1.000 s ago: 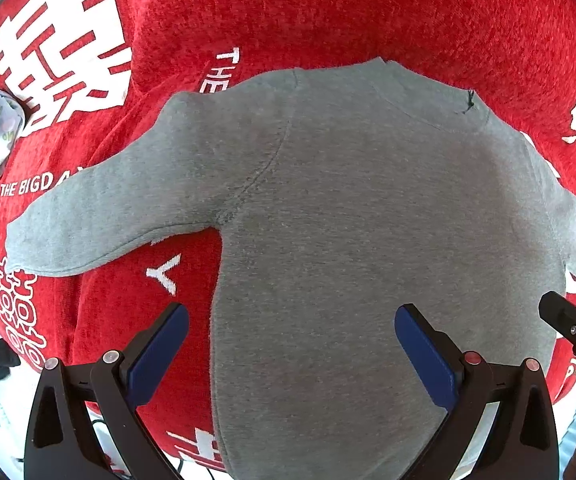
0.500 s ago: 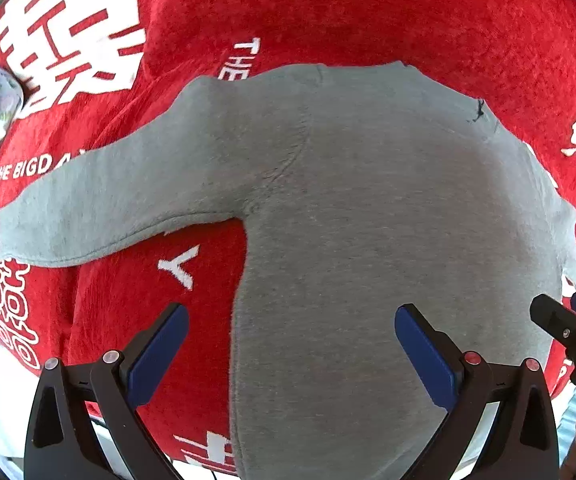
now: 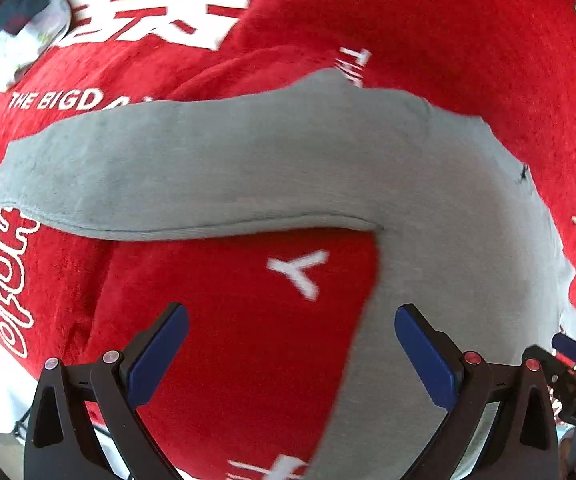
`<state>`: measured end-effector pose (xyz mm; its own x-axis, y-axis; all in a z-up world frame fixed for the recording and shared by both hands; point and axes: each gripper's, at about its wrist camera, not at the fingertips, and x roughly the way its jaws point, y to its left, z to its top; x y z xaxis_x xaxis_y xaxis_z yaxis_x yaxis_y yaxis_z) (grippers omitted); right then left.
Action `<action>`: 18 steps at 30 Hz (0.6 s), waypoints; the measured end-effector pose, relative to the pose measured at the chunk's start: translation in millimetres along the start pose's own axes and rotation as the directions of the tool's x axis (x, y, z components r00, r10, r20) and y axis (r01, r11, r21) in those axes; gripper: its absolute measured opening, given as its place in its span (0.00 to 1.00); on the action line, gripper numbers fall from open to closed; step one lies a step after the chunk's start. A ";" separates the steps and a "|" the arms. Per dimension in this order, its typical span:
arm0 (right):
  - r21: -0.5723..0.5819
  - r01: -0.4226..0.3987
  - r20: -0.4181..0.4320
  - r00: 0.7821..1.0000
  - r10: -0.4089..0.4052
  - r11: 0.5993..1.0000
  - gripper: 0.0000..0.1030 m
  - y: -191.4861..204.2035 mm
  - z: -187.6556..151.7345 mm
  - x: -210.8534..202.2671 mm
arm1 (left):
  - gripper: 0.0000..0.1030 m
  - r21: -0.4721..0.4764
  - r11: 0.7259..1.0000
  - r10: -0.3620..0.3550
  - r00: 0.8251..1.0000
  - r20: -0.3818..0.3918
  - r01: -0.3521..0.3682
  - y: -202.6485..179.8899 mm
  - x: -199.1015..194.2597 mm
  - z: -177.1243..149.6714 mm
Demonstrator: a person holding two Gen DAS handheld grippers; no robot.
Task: Fold small clothes
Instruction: 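Grasp the sleeve cuff with the left gripper and fold it across the body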
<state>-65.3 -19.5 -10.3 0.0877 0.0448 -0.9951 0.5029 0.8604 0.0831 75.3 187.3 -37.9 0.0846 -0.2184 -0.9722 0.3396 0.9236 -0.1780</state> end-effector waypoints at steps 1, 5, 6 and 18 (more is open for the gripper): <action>-0.013 -0.003 -0.002 1.000 0.003 1.000 1.00 4.3 -0.9 0.8 | 1.00 -0.013 1.000 -0.010 1.000 0.010 0.010 8.9 0.3 1.0; -0.052 -0.003 -0.013 1.000 0.002 0.999 1.00 16.4 -4.0 6.4 | 1.00 -0.154 0.986 -0.051 0.997 0.062 0.060 62.8 7.7 6.4; -0.055 -0.006 -0.020 1.000 0.005 0.998 1.00 18.4 -4.6 8.8 | 1.00 -0.187 0.980 -0.061 0.996 0.065 0.072 73.5 12.1 7.8; -0.068 -0.008 -0.038 0.999 0.005 0.998 1.00 32.7 -3.5 15.2 | 0.91 -0.361 0.924 -0.049 0.975 0.217 0.126 129.6 26.8 45.2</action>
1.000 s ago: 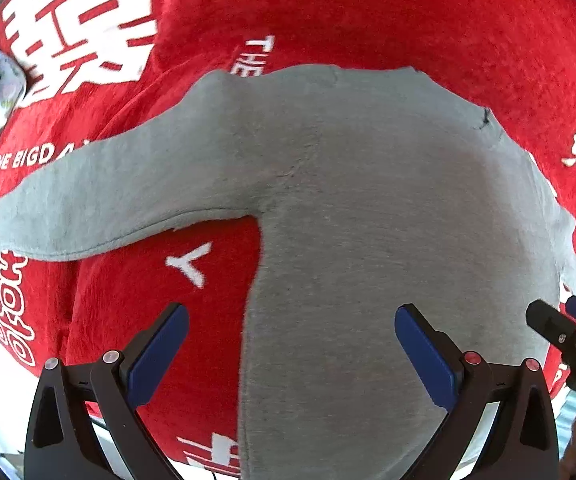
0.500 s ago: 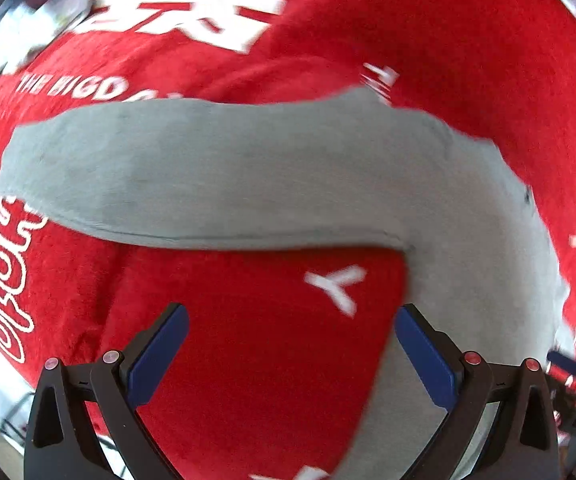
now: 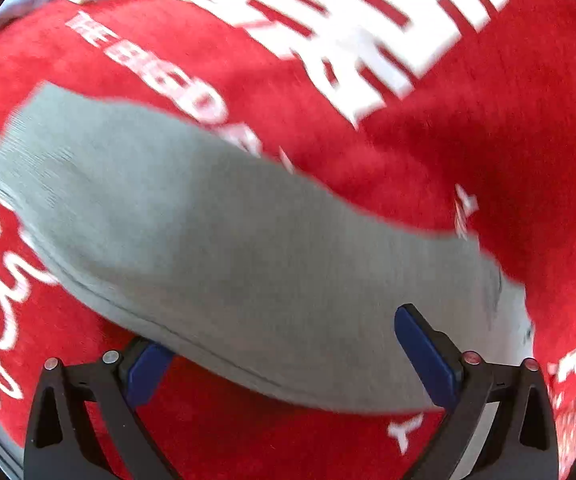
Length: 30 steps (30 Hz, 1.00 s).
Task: Fold small clothes
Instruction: 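Grasp the sleeve cuff with the left gripper and fold it across the body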
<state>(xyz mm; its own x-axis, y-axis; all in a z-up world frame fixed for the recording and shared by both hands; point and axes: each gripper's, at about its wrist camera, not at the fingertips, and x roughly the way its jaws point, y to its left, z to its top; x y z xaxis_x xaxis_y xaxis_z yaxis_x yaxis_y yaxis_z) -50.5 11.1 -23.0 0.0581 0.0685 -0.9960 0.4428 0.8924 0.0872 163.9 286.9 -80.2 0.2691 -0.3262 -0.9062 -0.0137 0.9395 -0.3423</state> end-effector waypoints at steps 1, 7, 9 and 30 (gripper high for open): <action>0.004 -0.003 0.003 1.000 0.003 1.000 1.00 0.4 -0.2 0.0 | 0.72 -0.019 1.000 0.022 1.000 0.011 -0.022 6.7 -3.7 4.4; 0.025 -0.038 0.016 0.999 0.037 0.999 1.00 -1.4 -10.9 -1.3 | 0.08 0.014 0.999 0.037 0.999 0.008 -0.037 26.2 -12.2 11.3; 0.028 -0.053 0.030 0.998 0.052 0.998 1.00 -3.7 -15.7 -4.8 | 0.07 0.049 0.999 0.018 0.998 0.052 -0.021 18.8 -28.4 11.3; 0.317 -0.118 0.131 0.988 0.080 0.941 1.00 -197.6 -49.6 -29.8 | 0.07 0.736 0.655 -0.178 0.982 -0.069 0.170 -337.8 -18.2 -157.6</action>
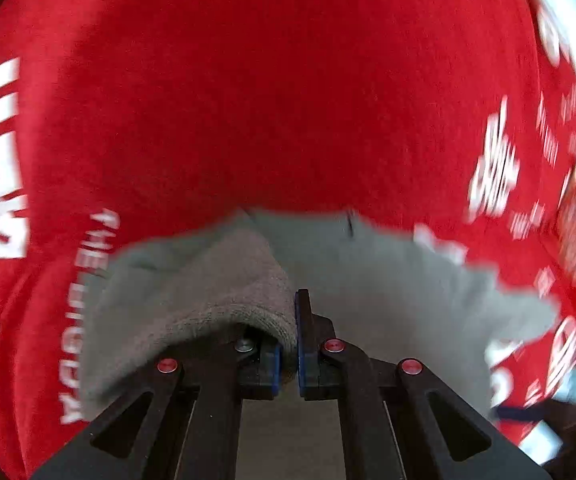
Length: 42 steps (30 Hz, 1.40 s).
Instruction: Fold small clothes
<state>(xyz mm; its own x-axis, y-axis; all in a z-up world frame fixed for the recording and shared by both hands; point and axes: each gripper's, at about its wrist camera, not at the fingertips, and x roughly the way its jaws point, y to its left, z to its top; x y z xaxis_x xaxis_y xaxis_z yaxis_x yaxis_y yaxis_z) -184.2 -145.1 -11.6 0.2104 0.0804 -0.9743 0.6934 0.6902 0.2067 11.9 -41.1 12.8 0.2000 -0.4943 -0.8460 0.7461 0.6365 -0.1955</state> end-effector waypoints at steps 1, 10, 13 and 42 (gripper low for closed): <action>0.011 0.007 -0.005 1.000 -0.007 1.000 1.00 -10.9 0.1 2.2 | 0.07 0.034 0.999 0.023 0.999 -0.042 -0.022 -13.2 16.7 -6.7; -0.043 0.031 0.044 0.999 -0.029 0.999 1.00 -8.5 17.7 1.5 | 0.79 0.074 0.990 0.125 0.986 -0.109 -0.118 -22.6 28.1 -39.8; -0.210 0.064 0.117 0.992 -0.040 0.976 1.00 35.7 31.9 -1.7 | 0.79 0.069 0.989 0.133 0.989 -0.059 -0.129 0.5 -16.8 -36.7; 0.313 -0.372 0.220 0.923 0.314 0.874 0.60 -21.0 83.0 46.3 | 0.10 -0.284 0.946 0.089 0.968 -0.236 -0.156 167.3 31.1 -6.1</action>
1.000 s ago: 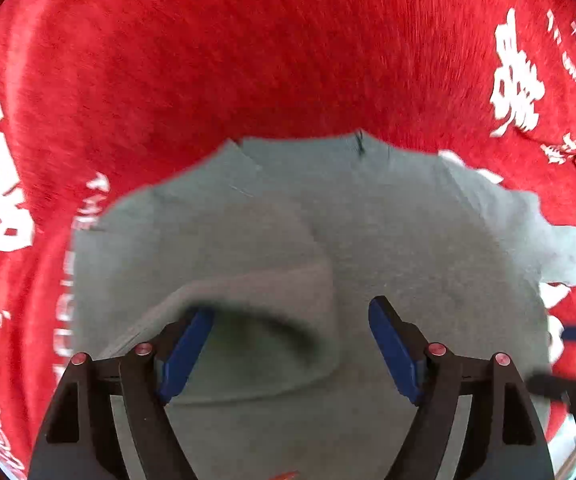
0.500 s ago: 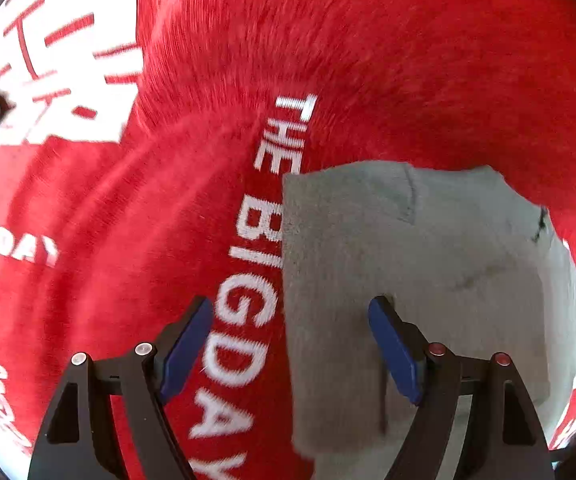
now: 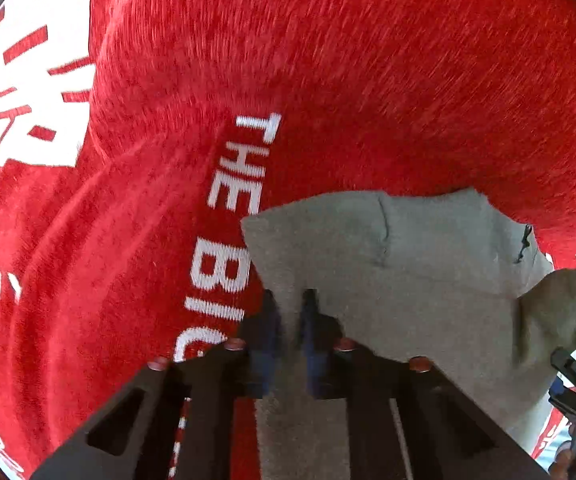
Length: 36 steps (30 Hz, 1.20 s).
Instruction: Fold small clothes
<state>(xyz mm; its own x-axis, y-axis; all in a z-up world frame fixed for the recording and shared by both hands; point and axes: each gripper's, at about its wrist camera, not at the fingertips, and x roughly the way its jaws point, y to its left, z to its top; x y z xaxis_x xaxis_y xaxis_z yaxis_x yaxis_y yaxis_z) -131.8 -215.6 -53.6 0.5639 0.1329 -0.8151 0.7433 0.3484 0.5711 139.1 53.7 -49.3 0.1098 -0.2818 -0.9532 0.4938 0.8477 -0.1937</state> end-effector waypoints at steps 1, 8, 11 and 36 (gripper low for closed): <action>-0.007 -0.006 -0.005 1.000 0.006 1.000 0.60 1.9 2.2 -0.6 | 0.09 0.004 1.000 -0.005 1.000 0.013 0.005 -0.6 -4.0 0.4; 0.033 -0.002 -0.011 1.000 0.002 0.999 0.06 11.2 18.2 14.0 | 0.09 -0.014 1.000 -0.019 1.000 0.000 0.019 17.1 -0.9 -6.1; 0.034 0.025 0.016 1.000 -0.026 0.999 0.07 0.8 18.2 2.9 | 0.09 -0.070 0.996 -0.052 0.999 0.016 0.053 26.1 -3.8 1.1; 0.135 -0.349 -0.319 0.871 0.374 0.928 0.07 134.8 -131.5 135.8 | 0.10 -0.010 0.990 0.141 0.990 0.018 -0.141 63.9 -75.4 -81.5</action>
<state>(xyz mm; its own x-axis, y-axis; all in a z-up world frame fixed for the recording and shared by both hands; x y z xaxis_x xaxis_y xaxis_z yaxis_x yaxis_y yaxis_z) -2.4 -28.6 -100.2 0.6540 0.5420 -0.5277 0.5414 0.1519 0.8269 92.0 165.7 -8.7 0.1941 -0.1676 -0.9666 0.4647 0.8834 -0.0598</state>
